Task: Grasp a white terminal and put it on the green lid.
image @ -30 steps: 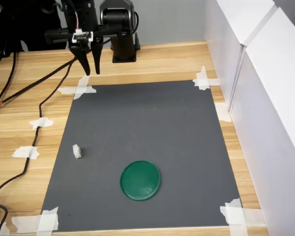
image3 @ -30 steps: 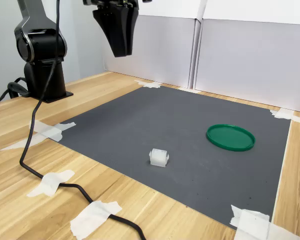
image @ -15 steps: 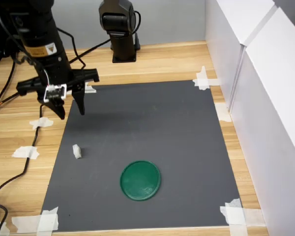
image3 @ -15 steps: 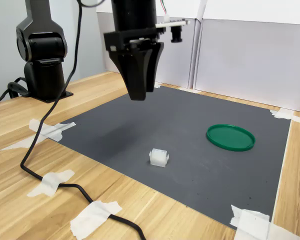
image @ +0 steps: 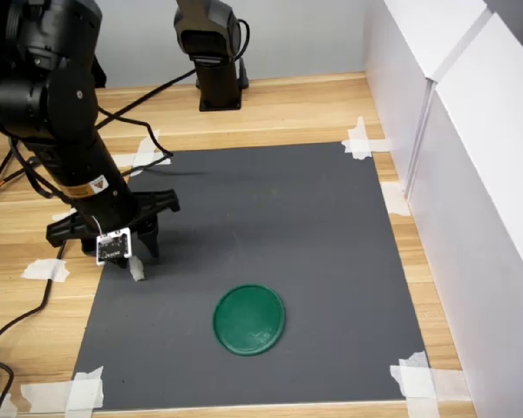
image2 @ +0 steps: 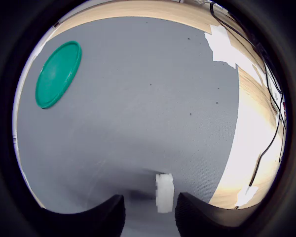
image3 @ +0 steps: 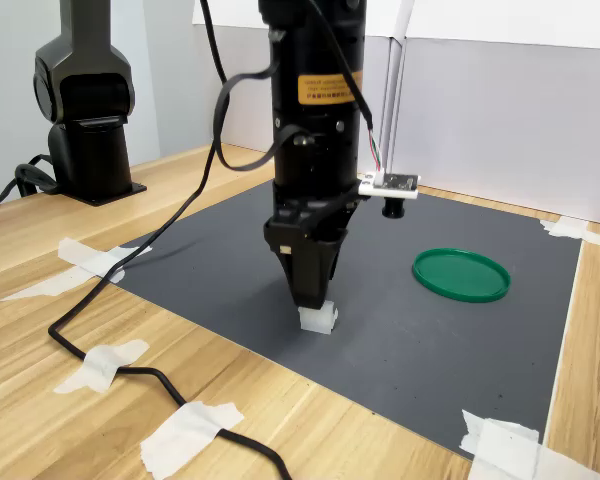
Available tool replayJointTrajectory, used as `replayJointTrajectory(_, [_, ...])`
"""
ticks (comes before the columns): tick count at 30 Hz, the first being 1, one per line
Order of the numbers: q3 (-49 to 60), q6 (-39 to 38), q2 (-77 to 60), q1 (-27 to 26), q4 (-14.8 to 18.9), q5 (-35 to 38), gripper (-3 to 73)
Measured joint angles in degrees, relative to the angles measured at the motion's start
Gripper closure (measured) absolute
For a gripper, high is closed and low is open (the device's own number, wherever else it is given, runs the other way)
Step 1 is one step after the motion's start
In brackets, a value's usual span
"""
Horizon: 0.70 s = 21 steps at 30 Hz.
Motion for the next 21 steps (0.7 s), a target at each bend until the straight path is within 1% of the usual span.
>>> replayJointTrajectory(11, [0.0,-0.8,2.2,0.0,-1.4,-2.0,25.1])
replayJointTrajectory(21, [0.0,-0.8,2.3,0.0,-1.4,-2.8,25.1])
